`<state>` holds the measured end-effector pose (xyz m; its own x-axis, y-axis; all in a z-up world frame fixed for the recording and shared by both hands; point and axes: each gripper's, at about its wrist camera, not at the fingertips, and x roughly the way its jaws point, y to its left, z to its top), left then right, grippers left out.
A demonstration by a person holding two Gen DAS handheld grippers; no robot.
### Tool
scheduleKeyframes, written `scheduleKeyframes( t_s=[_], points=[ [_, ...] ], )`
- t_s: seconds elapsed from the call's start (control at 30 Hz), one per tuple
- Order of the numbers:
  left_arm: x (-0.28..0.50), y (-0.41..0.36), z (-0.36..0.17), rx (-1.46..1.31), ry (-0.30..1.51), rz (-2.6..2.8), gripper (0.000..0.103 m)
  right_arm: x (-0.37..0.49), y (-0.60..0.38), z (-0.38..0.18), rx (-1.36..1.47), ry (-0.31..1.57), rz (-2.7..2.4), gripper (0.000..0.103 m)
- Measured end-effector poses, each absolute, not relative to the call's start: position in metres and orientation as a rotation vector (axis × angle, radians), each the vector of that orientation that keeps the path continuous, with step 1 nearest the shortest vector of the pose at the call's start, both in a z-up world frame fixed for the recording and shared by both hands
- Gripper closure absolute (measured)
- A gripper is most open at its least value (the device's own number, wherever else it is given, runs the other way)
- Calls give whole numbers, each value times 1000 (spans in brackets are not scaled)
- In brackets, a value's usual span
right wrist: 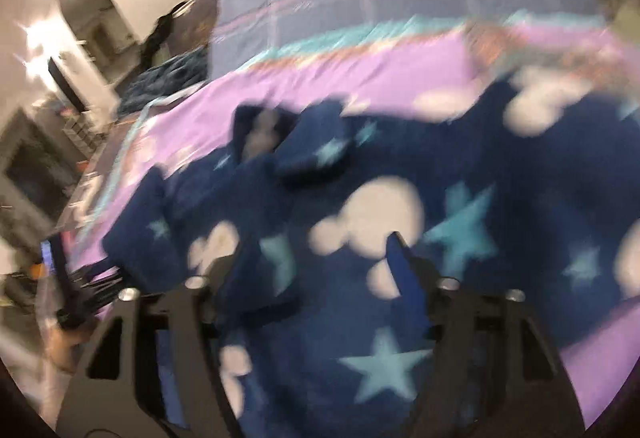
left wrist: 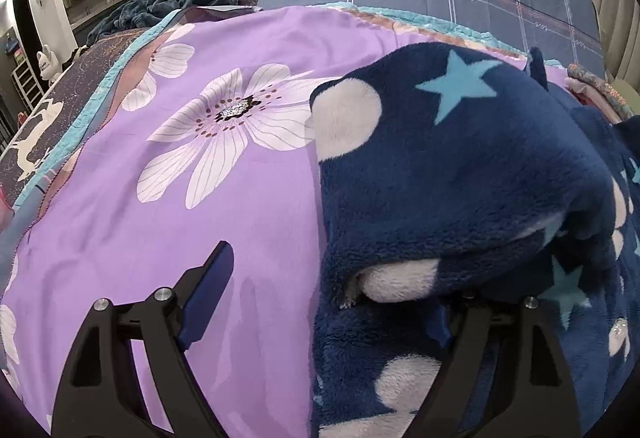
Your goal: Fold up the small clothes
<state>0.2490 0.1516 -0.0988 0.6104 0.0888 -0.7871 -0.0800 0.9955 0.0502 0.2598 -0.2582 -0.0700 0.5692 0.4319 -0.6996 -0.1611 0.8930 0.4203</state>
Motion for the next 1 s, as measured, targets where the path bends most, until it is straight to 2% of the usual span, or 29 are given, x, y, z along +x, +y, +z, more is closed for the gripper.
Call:
scheduleKeyframes(
  t_s=[0.17, 0.2, 0.27, 0.37, 0.5, 0.6, 0.67, 0.83, 0.87, 0.9, 1.0],
  points=[
    [250, 152, -101, 8, 915, 114, 15, 278, -218, -110, 385, 1062, 397, 34],
    [250, 153, -102, 3, 915, 115, 15, 280, -212, -111, 383, 1050, 375, 38],
    [250, 155, -101, -10, 910, 117, 15, 282, -204, -107, 350, 1024, 364, 95],
    [248, 163, -99, -43, 898, 137, 17, 266, -214, -74, 365, 915, 330, 97],
    [247, 172, -100, -97, 904, 136, 18, 226, -236, -24, 215, 731, 149, 97],
    [247, 166, -99, -55, 902, 148, 18, 225, -251, -45, 147, 843, 89, 95],
    [245, 165, -97, -47, 899, 141, 18, 230, -262, -71, 161, 933, 48, 83],
    [229, 166, -82, -34, 894, 94, 18, 226, -285, -80, 301, 923, 60, 78],
    [224, 164, -77, -24, 882, 82, 20, 227, -286, -75, 302, 907, 68, 76],
    [217, 161, -67, -16, 862, 56, 27, 227, -286, -69, 299, 899, 80, 74],
    [202, 156, -38, -56, 778, -37, 37, 236, -265, -59, 249, 893, 147, 55]
  ],
)
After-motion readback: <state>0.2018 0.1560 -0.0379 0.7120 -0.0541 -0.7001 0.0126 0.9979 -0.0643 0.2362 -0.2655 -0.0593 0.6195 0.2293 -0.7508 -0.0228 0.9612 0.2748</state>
